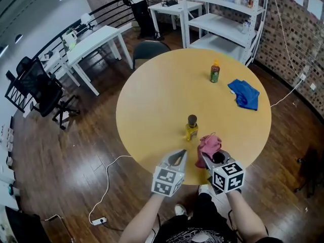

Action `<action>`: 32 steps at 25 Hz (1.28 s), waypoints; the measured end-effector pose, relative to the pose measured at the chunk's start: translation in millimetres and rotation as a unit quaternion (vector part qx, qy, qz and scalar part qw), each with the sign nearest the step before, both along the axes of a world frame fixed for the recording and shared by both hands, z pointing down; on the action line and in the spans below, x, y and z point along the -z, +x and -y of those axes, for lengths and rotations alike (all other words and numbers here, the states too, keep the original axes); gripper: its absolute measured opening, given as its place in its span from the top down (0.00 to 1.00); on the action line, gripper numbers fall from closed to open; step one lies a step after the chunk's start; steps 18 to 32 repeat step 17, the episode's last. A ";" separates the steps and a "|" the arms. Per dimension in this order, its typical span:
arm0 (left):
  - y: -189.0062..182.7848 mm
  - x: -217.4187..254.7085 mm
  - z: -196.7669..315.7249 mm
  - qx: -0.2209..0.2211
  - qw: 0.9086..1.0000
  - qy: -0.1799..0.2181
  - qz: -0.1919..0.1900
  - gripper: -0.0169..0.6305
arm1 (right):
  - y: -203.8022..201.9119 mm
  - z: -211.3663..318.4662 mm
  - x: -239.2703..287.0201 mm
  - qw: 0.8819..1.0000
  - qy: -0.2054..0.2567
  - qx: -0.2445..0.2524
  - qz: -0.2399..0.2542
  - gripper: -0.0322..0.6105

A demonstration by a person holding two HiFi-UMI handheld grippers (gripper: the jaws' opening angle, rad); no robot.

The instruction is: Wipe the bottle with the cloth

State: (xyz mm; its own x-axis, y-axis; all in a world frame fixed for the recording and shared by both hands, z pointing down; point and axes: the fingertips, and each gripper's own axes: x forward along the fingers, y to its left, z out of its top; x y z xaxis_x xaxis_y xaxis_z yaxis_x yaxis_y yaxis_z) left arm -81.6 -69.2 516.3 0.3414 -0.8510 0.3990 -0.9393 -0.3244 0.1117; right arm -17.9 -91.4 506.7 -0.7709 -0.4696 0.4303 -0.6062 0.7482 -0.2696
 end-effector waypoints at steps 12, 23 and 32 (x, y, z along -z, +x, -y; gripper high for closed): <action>20.0 18.6 -18.0 0.003 1.000 0.000 -0.016 0.97 | 16.5 -29.9 24.4 0.997 0.037 -0.061 -0.004 0.80; 30.2 14.1 -29.8 -0.003 1.000 -0.007 -0.020 0.97 | 14.1 -47.3 25.5 0.998 0.041 -0.056 -0.010 0.80; 30.2 14.1 -29.8 -0.003 1.000 -0.007 -0.020 0.97 | 14.1 -47.3 25.5 0.998 0.041 -0.056 -0.010 0.80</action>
